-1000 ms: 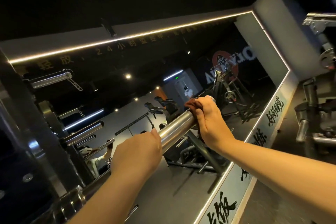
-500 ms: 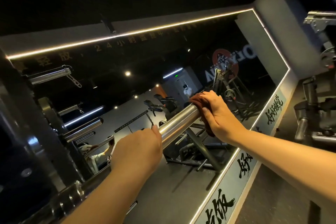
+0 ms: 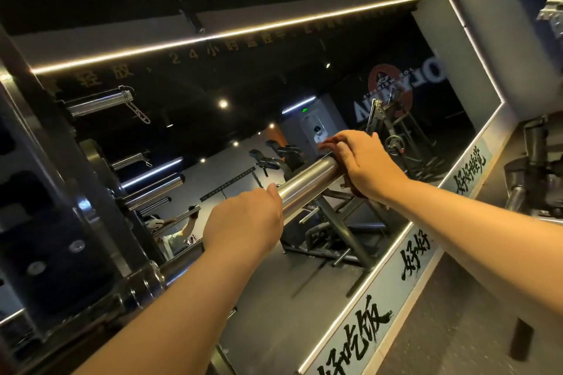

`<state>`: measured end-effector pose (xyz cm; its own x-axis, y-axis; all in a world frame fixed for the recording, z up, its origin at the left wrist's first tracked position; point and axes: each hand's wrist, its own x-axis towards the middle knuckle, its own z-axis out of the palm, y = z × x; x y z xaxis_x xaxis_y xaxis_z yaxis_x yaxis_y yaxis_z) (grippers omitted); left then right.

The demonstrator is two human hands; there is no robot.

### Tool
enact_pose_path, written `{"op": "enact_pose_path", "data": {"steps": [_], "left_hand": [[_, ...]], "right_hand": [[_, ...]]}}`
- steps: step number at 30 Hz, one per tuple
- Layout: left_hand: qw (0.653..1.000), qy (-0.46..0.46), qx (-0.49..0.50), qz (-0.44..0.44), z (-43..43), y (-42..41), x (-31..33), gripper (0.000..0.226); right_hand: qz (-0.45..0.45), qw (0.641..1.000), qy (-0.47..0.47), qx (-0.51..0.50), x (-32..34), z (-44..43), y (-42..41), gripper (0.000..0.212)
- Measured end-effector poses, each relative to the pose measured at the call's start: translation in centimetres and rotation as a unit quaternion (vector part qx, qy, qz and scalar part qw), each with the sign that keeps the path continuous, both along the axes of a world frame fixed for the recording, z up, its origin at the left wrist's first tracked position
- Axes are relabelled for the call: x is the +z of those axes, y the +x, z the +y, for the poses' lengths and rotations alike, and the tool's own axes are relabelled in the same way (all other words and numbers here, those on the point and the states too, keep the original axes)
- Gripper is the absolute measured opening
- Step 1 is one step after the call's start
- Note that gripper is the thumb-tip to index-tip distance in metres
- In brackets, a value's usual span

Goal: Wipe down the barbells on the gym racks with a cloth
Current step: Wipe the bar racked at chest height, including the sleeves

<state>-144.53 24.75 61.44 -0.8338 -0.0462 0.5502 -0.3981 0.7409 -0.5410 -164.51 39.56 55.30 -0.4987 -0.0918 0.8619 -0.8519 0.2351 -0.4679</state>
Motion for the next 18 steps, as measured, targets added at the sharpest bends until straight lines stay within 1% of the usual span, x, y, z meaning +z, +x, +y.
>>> {"op": "enact_pose_path", "data": {"steps": [2,3,5,7,9,11,13,16,18], "left_hand": [[1.000,-0.004,-0.004,0.001,0.1,0.1,0.1,0.031],[1.000,0.001,-0.002,0.000,0.1,0.2,0.1,0.031],[1.000,0.028,0.002,-0.002,0.2,0.1,0.2,0.038],[0.999,0.041,0.005,0.004,0.2,0.1,0.2,0.041],[0.999,0.036,0.003,0.009,0.2,0.0,0.2,0.035],[0.999,0.047,-0.007,0.021,0.1,0.1,0.1,0.028],[0.999,0.044,-0.005,0.021,0.3,0.3,-0.1,0.024],[1.000,0.021,0.015,-0.004,0.5,0.4,0.1,0.032],[1.000,0.006,0.007,-0.007,0.4,0.2,0.1,0.025]], "right_hand": [[-0.048,0.998,-0.040,-0.012,0.3,-0.9,0.6,0.023],[-0.049,0.998,-0.043,0.003,0.3,-1.6,1.4,0.023],[-0.005,0.998,-0.027,0.050,-0.5,-3.1,3.6,0.022],[0.050,0.994,0.007,0.096,-1.8,-3.6,5.6,0.029],[0.084,0.988,0.046,0.123,-2.7,-3.0,6.4,0.040],[0.104,0.986,0.081,0.106,-2.6,-2.0,5.4,0.042],[0.077,0.991,0.067,0.087,-2.0,-0.6,3.1,0.037],[-0.019,0.999,-0.003,0.033,-0.7,1.1,-0.1,0.027],[-0.061,0.998,-0.031,0.000,0.2,1.0,-0.5,0.024]]}}
